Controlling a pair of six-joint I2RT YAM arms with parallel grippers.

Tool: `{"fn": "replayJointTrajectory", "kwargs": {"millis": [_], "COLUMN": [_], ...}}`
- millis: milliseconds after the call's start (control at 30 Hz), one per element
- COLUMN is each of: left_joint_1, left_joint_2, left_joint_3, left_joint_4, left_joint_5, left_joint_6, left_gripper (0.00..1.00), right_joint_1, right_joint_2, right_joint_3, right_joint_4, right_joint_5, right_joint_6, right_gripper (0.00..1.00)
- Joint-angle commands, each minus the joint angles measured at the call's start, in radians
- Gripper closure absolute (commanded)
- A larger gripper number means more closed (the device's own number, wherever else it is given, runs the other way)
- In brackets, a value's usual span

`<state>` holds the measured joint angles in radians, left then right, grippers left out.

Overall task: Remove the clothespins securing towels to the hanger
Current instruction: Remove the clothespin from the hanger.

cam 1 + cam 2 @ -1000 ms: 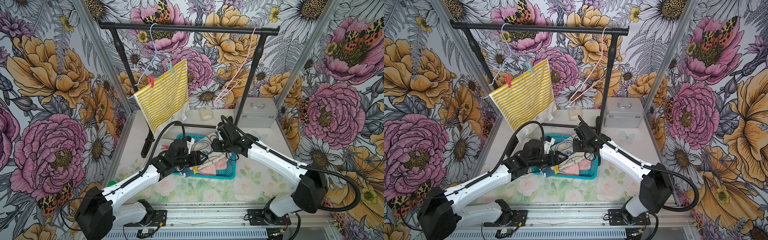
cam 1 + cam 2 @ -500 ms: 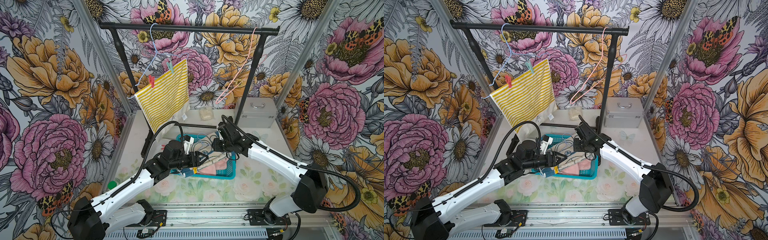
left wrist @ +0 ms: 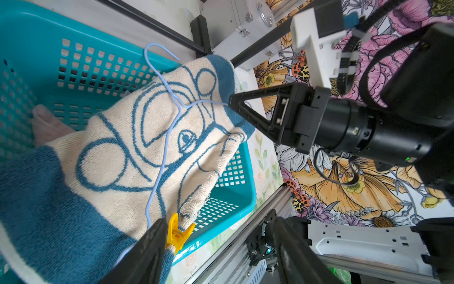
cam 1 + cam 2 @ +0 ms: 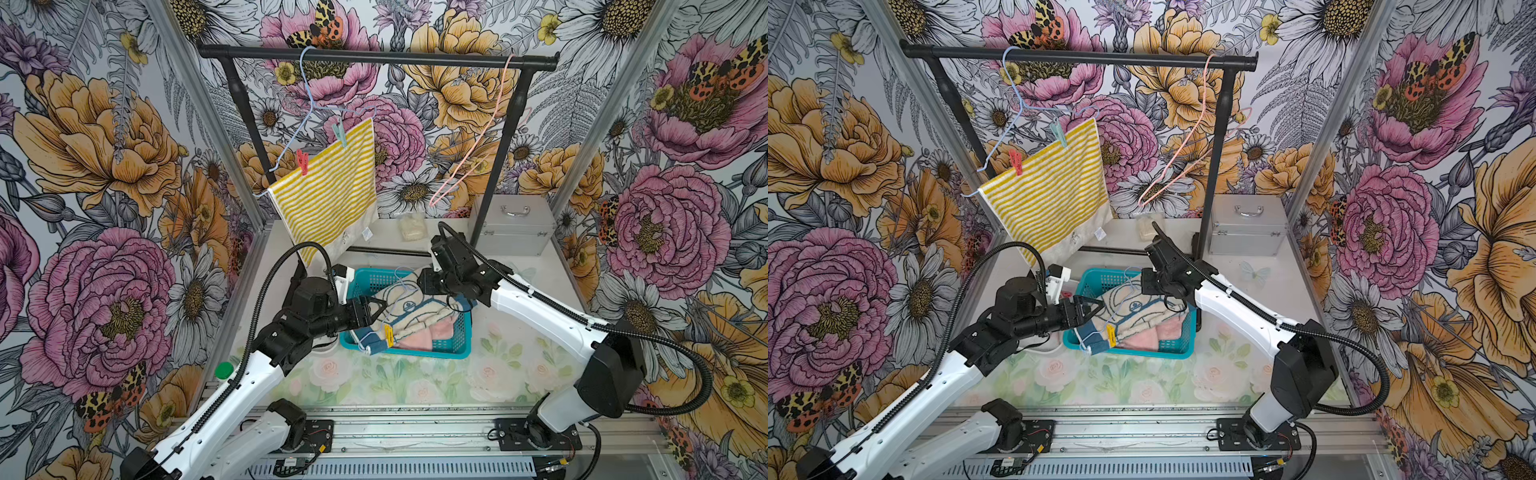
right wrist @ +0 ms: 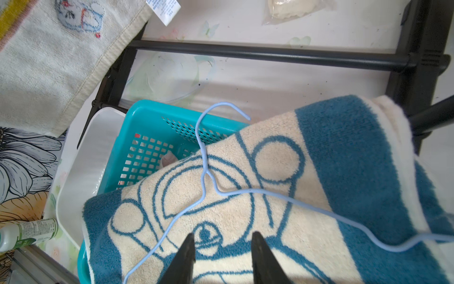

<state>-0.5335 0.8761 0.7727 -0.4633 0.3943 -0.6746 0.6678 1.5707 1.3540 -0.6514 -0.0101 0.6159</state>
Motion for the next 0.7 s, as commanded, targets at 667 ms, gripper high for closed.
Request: {"fn": "replayJointTrajectory", "kwargs": {"millis": [667], "left_joint_1": [-0.139], "left_joint_2": [0.042], "left_joint_3": [-0.155], "left_joint_4": [0.171], "left_joint_5": [-0.082], "left_joint_6": [0.195], "left_gripper": [0.27], "right_joint_1": [-0.007], "right_joint_2": [0.005], "right_joint_3": [0.021], "right_joint_4": [0.015], "right_joint_5": [-0.036], "right_joint_6": [-0.019], "right_gripper": [0.61]}}
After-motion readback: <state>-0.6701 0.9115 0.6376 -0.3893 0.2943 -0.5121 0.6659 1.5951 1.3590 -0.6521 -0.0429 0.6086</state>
